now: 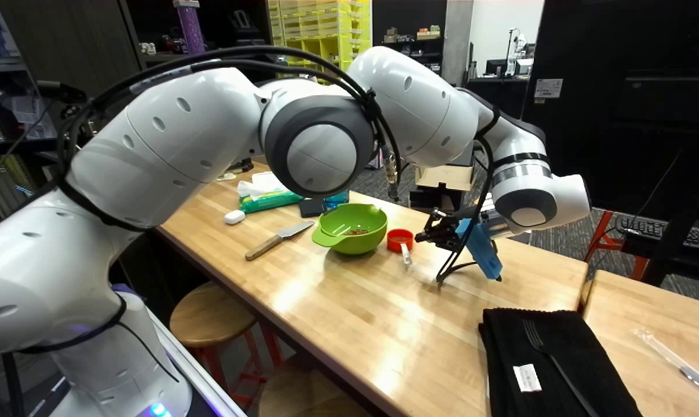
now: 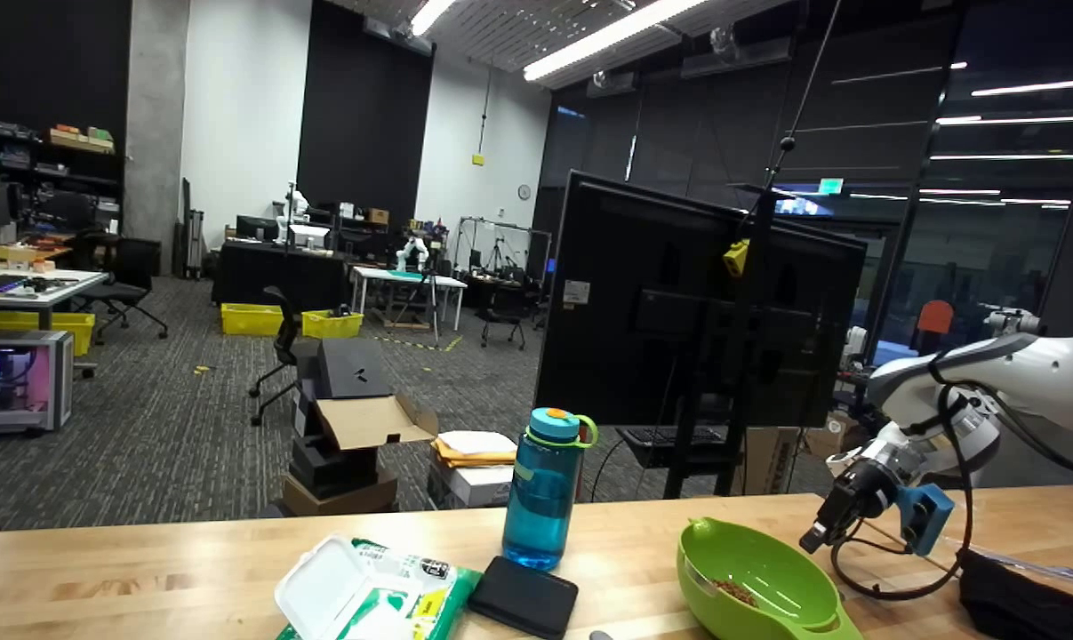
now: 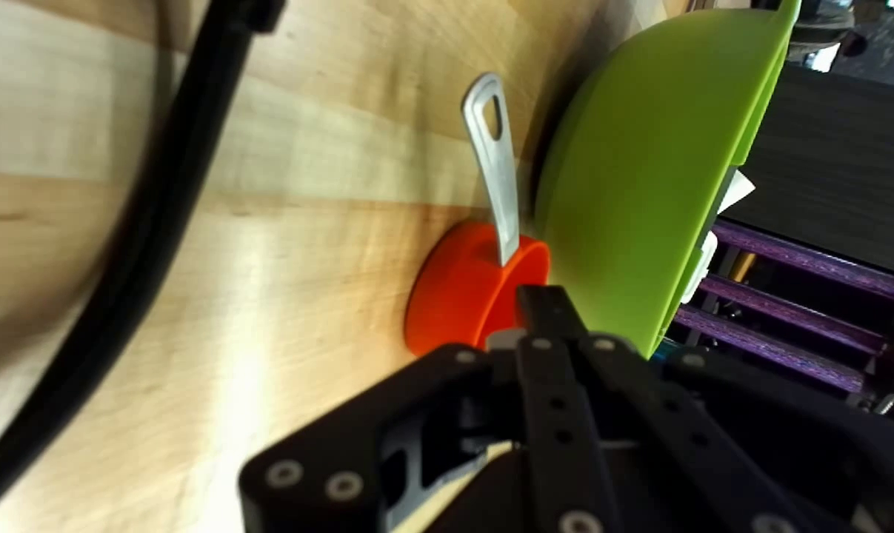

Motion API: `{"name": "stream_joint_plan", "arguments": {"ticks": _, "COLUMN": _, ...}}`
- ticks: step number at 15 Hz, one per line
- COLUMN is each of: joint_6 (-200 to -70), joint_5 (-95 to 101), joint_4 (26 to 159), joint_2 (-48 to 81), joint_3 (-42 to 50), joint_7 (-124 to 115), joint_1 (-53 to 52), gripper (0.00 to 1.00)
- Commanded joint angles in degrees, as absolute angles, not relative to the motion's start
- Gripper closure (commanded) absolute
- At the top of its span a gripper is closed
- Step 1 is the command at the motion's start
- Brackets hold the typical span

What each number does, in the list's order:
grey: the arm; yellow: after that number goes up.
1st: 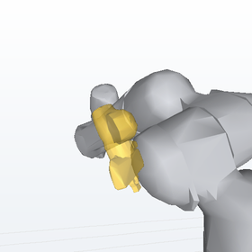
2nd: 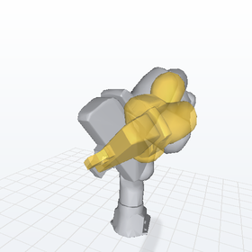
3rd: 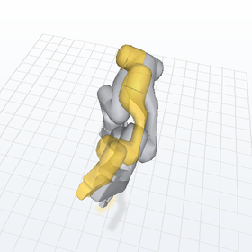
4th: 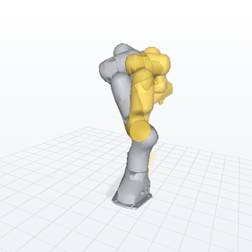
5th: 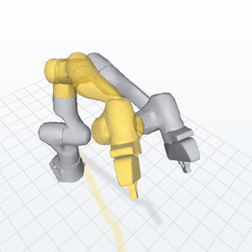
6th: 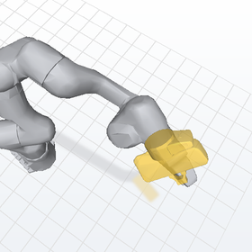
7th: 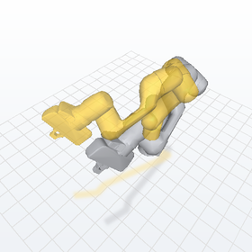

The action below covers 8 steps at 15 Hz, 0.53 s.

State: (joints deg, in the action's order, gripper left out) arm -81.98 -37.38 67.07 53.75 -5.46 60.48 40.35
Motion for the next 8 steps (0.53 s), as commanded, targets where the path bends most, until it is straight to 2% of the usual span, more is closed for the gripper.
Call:
{"name": "stream_joint_plan", "arguments": {"ticks": 1, "joint_6": -83.6, "joint_5": -38.2, "joint_4": 70.8, "joint_2": 51.0, "joint_3": -5.7, "joint_7": 61.1, "joint_1": 40.4, "gripper": 1.00}}
{"name": "stream_joint_plan", "arguments": {"ticks": 2, "joint_6": -83.6, "joint_5": -38.1, "joint_4": 70.9, "joint_2": 50.9, "joint_3": -5.6, "joint_7": 61.0, "joint_1": 40.4, "gripper": 0.74}}
{"name": "stream_joint_plan", "arguments": {"ticks": 3, "joint_6": -83.7, "joint_5": -38.0, "joint_4": 71.2, "joint_2": 50.7, "joint_3": -5.5, "joint_7": 61.0, "joint_1": 40.5, "gripper": 0.73}}
{"name": "stream_joint_plan", "arguments": {"ticks": 5, "joint_6": -83.8, "joint_5": -37.7, "joint_4": 72.0, "joint_2": 50.2, "joint_3": -5.2, "joint_7": 61.2, "joint_1": 40.6, "gripper": 0.64}}
{"name": "stream_joint_plan", "arguments": {"ticks": 8, "joint_6": -83.9, "joint_5": -36.8, "joint_4": 72.7, "joint_2": 49.7, "joint_3": -4.6, "joint_7": 61.7, "joint_1": 40.6, "gripper": 0.42}}
